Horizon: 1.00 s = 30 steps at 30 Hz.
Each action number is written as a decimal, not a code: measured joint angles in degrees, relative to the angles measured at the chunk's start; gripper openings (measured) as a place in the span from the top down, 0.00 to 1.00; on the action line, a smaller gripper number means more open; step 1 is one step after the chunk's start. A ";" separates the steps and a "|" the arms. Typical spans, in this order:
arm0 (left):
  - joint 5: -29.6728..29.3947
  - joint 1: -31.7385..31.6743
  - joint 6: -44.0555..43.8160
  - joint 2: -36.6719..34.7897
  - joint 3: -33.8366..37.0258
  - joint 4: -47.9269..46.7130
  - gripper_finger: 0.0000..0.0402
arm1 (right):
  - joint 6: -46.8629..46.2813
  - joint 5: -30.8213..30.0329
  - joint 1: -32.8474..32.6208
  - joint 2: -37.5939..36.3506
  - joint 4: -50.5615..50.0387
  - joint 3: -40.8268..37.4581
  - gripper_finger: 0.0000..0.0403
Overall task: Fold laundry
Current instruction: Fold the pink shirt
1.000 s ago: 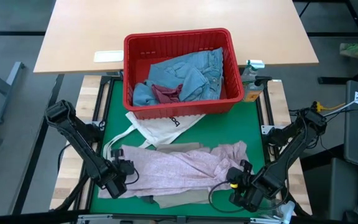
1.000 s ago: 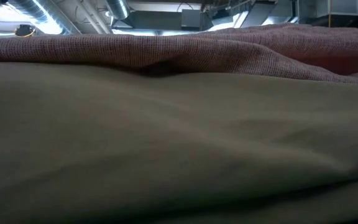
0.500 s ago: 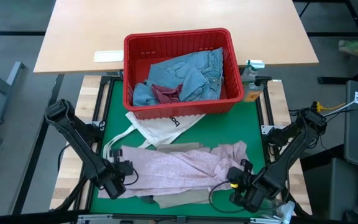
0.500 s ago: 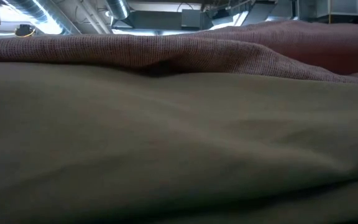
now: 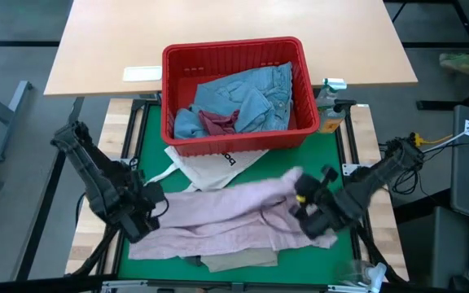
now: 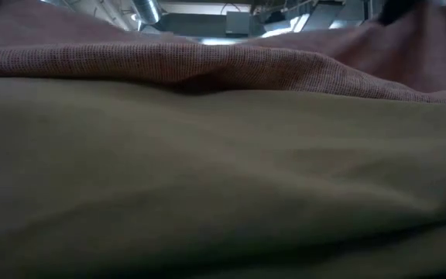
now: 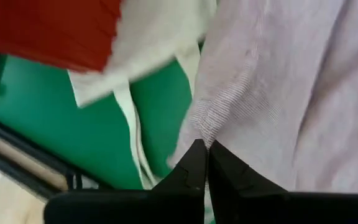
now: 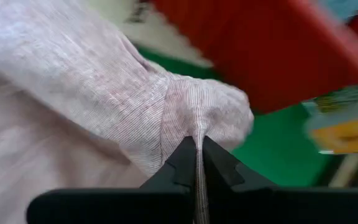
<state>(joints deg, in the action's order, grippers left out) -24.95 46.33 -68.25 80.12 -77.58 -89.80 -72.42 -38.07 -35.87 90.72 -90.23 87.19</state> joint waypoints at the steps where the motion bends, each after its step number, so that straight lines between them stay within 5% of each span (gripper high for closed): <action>1: -1.62 -0.56 0.11 -0.78 0.19 0.00 1.00 | 2.27 0.00 1.97 -0.11 0.10 0.15 0.96; 18: -9.97 -27.58 24.56 -22.76 0.22 -0.28 1.00 | 38.41 -0.59 30.22 -0.57 4.84 0.16 0.96; 24: -3.08 -34.55 28.24 -26.31 0.24 -0.24 1.00 | 46.66 4.70 35.72 -0.57 11.32 0.16 0.96; 30: 2.22 -34.52 29.67 -26.51 0.73 -0.11 1.00 | 48.76 8.22 32.69 -0.57 12.35 0.14 0.96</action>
<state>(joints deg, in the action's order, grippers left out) -22.73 11.81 -38.58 53.60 -76.85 -89.91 -23.66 -29.85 -3.17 90.15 -77.89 87.33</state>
